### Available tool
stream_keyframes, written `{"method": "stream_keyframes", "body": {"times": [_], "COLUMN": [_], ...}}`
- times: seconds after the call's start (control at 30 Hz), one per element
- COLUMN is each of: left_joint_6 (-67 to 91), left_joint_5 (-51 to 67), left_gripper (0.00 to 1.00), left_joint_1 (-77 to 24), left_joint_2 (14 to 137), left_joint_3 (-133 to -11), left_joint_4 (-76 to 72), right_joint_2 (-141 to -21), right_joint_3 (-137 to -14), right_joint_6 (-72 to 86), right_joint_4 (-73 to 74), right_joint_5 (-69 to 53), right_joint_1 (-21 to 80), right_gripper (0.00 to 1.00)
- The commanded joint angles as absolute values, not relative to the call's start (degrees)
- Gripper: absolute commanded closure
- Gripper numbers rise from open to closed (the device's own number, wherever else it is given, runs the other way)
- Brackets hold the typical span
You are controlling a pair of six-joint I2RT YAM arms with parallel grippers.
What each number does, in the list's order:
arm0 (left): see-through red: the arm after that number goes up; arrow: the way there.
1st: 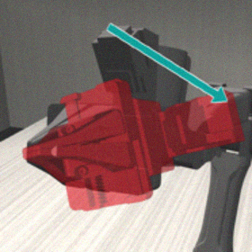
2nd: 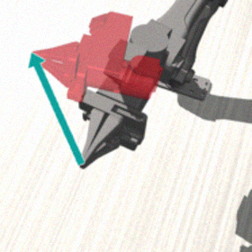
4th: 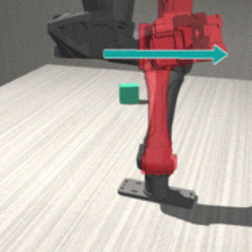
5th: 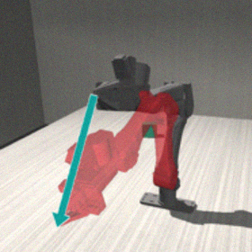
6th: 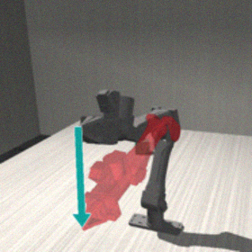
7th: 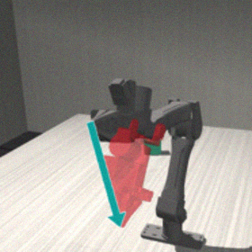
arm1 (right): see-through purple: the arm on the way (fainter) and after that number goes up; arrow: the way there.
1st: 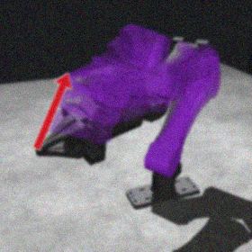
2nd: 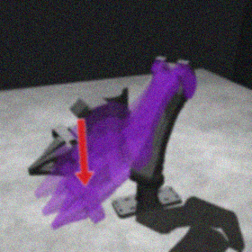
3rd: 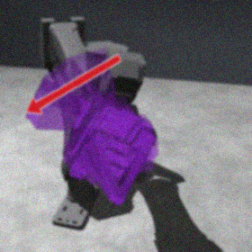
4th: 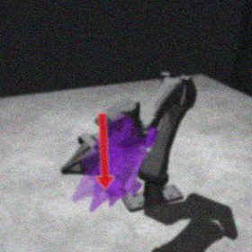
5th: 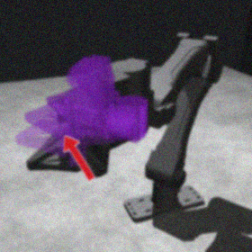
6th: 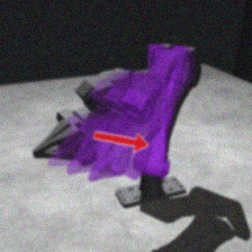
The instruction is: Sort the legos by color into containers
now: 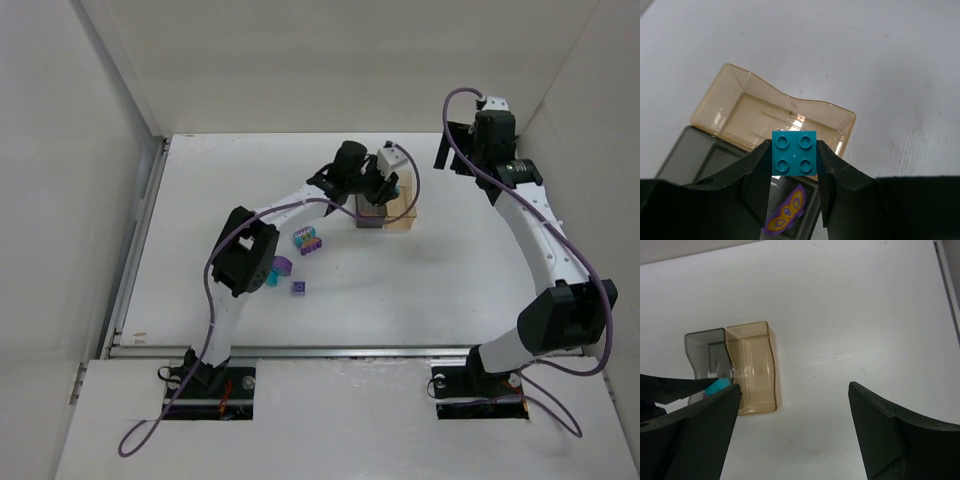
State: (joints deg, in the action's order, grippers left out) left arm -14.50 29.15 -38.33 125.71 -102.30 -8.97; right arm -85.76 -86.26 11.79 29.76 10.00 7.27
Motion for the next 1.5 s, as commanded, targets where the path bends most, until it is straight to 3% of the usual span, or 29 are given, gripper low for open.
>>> {"method": "stream_keyframes", "body": {"times": [0.0,0.1,0.2,0.27,0.3,0.33,0.4,0.43,0.47,0.67,0.77,0.83,0.87,1.0,1.07,1.1,1.13,1.27,1.47], "left_joint_6": [-11.2,-10.6,-10.6,-9.6,-9.1,-9.1,-9.8,-10.4,-11.2,-15.6,-17.2,-20.5,-22.7,-32.3,-42.3,-47.0,-51.5,-70.6,-76.0], "left_joint_5": [30.1,31.5,33.0,32.4,32.4,31.9,31.9,31.9,31.9,30.5,31.1,31.1,30.5,26.0,27.4,27.4,27.4,32.2,39.5], "left_gripper": [0.89,0.86,0.76,0.59,0.38,0.28,0.16,0.03,0.0,0.0,0.09,0.2,0.36,0.59,0.59,0.55,0.44,0.21,0.08], "left_joint_1": [-38.9,-39.5,-40.6,-40.6,-40.6,-40.6,-40.6,-40.6,-40.6,-39.4,-35.6,-33.2,-31.0,-25.2,-23.3,-21.9,-21.1,-17.9,-19.1], "left_joint_2": [125.6,127.1,128.2,128.2,128.2,128.2,127.7,126.8,126.1,114.5,107.2,102.5,101.2,99.6,101.1,101.7,101.7,101.0,117.6], "left_joint_3": [-104.9,-104.9,-104.9,-104.4,-103.8,-103.8,-103.8,-103.8,-103.8,-97.8,-94.1,-91.3,-88.1,-85.2,-85.2,-85.2,-84.3,-81.6,-104.1], "left_joint_4": [-15.2,-15.8,-15.8,-15.8,-15.8,-14.4,-12.7,-10.9,-10.1,-9.0,-6.0,-1.2,0.6,11.6,19.4,21.4,22.8,24.4,51.4], "right_joint_2": [-83.1,-82.0,-82.0,-82.0,-82.0,-82.0,-82.0,-82.0,-82.0,-81.5,-81.5,-81.5,-81.5,-82.1,-82.6,-83.2,-83.2,-84.5,-85.6], "right_joint_3": [-84.3,-83.5,-83.5,-83.5,-83.5,-83.5,-83.5,-83.5,-83.5,-84.0,-84.0,-84.0,-83.3,-82.4,-82.4,-82.4,-82.4,-83.5,-83.5], "right_joint_6": [12.0,11.4,10.8,10.2,9.6,9.6,8.9,8.9,8.9,8.3,7.1,6.6,6.6,6.6,5.9,4.9,4.3,3.3,4.9], "right_joint_4": [31.1,31.1,31.8,32.3,32.3,32.3,32.3,32.3,32.3,31.0,30.4,29.8,29.3,28.7,28.7,28.7,28.7,28.7,28.7], "right_joint_5": [14.2,14.2,14.2,14.2,14.2,13.6,11.9,11.9,10.9,6.5,3.1,1.0,0.3,-0.5,-0.5,-0.5,0.0,-2.5,-3.4], "right_joint_1": [6.2,6.2,5.6,5.6,5.6,5.6,5.6,5.6,5.6,5.6,5.6,5.6,5.6,7.9,9.3,10.2,12.0,14.7,16.4], "right_gripper": [0.07,0.06,0.06,0.06,0.06,0.06,0.06,0.06,0.06,0.06,0.06,0.06,0.06,0.06,0.06,0.06,0.06,0.06,0.06]}}
